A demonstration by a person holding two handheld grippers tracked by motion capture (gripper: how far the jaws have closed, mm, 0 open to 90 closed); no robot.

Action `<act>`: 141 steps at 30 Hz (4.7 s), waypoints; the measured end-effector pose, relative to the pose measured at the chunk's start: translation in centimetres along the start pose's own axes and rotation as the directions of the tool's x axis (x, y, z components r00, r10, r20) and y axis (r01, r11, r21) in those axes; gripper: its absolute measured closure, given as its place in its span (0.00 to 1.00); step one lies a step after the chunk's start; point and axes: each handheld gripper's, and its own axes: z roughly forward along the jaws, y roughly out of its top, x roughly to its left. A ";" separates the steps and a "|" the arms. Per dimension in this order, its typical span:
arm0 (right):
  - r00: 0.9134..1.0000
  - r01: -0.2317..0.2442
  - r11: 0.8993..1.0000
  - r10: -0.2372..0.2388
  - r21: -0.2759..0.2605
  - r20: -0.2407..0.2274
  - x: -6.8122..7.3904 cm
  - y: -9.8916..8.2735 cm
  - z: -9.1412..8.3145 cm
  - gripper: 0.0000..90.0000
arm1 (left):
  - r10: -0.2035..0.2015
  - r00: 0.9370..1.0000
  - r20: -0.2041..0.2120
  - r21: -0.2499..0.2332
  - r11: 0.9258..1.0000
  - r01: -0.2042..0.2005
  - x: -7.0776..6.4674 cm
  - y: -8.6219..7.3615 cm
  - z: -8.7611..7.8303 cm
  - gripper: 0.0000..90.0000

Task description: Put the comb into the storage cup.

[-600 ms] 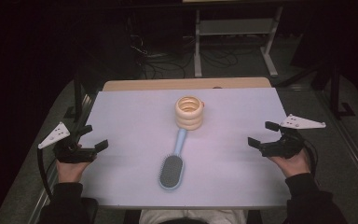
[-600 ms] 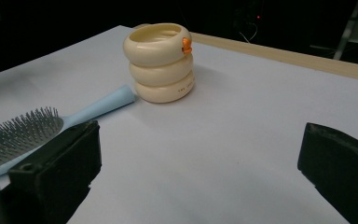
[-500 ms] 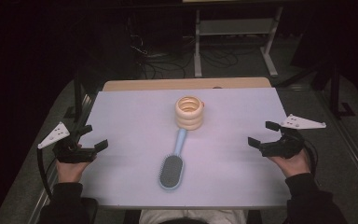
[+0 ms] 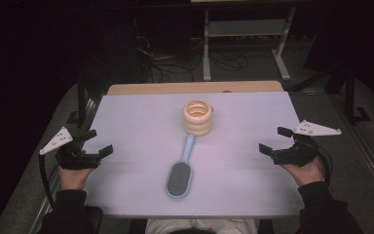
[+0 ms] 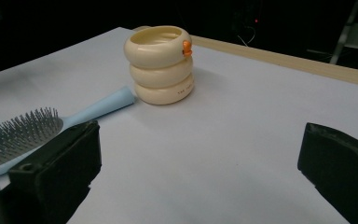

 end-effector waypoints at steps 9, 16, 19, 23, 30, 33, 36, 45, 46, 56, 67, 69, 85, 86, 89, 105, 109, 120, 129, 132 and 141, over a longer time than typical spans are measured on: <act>1.000 -0.005 1.000 0.005 0.004 -0.008 0.0 -0.1 0.1 0.00 | -0.003 1.000 -0.013 -0.016 1.000 0.002 0.5 1.7 -0.6 0.04; 1.000 -0.004 1.000 0.005 0.012 -0.008 0.0 -0.2 0.2 0.00 | 0.038 0.999 0.023 0.032 0.999 -0.039 0.2 2.6 0.6 0.04; 1.000 -0.005 1.000 0.005 0.012 -0.008 0.0 -0.2 0.2 0.00 | 0.048 0.998 0.046 0.042 0.998 -0.050 -0.2 3.3 1.1 0.03; 1.000 -0.006 1.000 0.006 0.011 -0.009 0.0 -0.2 0.2 0.00 | 0.078 0.994 0.075 0.060 0.995 -0.082 -0.7 4.7 1.8 0.03; 1.000 -0.003 1.000 0.004 0.014 -0.012 0.0 -0.2 0.2 0.00 | 0.116 0.987 0.114 0.098 0.987 -0.127 -1.2 6.2 3.3 0.03; 1.000 -0.004 1.000 0.004 0.017 -0.013 0.0 -0.2 0.2 0.00 | 0.122 0.984 0.127 0.125 0.982 -0.138 -1.2 6.4 4.0 0.03; 1.000 -0.004 1.000 0.004 0.019 -0.014 0.0 -0.3 0.3 0.00 | 0.126 0.982 0.139 0.138 0.980 -0.145 -1.3 6.6 4.5 0.03; 1.000 0.001 0.999 -0.001 0.036 -0.020 0.1 -0.4 0.4 0.00 | 0.155 0.972 0.174 0.159 0.970 -0.183 -2.2 8.1 6.0 0.03; 1.000 0.002 0.999 -0.001 0.038 -0.021 0.1 -0.4 0.4 0.00 | 0.153 0.971 0.182 0.156 0.971 -0.182 -2.3 8.2 6.1 0.03; 1.000 0.004 0.999 -0.003 0.042 -0.025 0.1 -0.4 0.5 0.00 | 0.178 0.962 0.208 0.170 0.962 -0.214 -3.2 9.4 7.3 0.03; 1.000 0.005 0.998 -0.003 0.056 -0.030 0.1 -0.5 0.6 0.00 | 0.204 0.947 0.250 0.218 0.941 -0.260 -4.3 10.7 9.7 0.03; 1.000 0.005 0.998 -0.003 0.057 -0.031 0.1 -0.5 0.6 0.00 | 0.212 0.942 0.259 0.225 0.935 -0.273 -4.5 10.9 10.0 0.03; 0.999 0.016 0.997 -0.013 0.070 -0.041 0.2 -0.5 0.9 0.00 | 0.213 0.914 0.345 0.281 0.906 -0.317 -6.2 10.6 14.0 0.04; 0.999 0.017 0.997 -0.014 0.070 -0.042 0.2 -0.5 0.9 0.00 | 0.213 0.911 0.354 0.285 0.903 -0.322 -6.5 10.5 14.5 0.04; 0.999 0.016 0.997 -0.013 0.071 -0.043 0.2 -0.5 0.9 0.00 | 0.214 0.906 0.366 0.291 0.898 -0.330 -6.9 10.4 15.0 0.04; 0.998 0.028 0.996 -0.023 0.088 -0.051 0.4 -0.6 1.1 0.00 | 0.223 0.884 0.411 0.322 0.872 -0.369 -8.5 9.2 17.4 0.04; 0.998 0.030 0.996 -0.026 0.088 -0.050 0.4 -0.6 1.1 0.00 | 0.221 0.881 0.418 0.338 0.863 -0.376 -8.8 8.8 18.0 0.04; 0.998 0.034 0.995 -0.029 0.091 -0.055 0.5 -0.6 1.2 0.00 | 0.212 0.872 0.442 0.351 0.853 -0.386 -9.5 7.7 19.4 0.06; 0.998 0.040 0.995 -0.034 0.095 -0.059 0.5 -0.6 1.3 0.00 | 0.201 0.861 0.468 0.345 0.855 -0.387 -9.9 7.1 20.2 0.15; 0.998 0.040 0.995 -0.034 0.095 -0.060 0.5 -0.6 1.3 0.00 | 0.203 0.857 0.474 0.348 0.851 -0.393 -10.1 7.1 20.3 0.17; 0.997 0.042 0.995 -0.036 0.096 -0.062 0.5 -0.6 1.3 0.00 | 0.235 0.826 0.512 0.387 0.796 -0.466 -11.5 6.8 21.7 0.27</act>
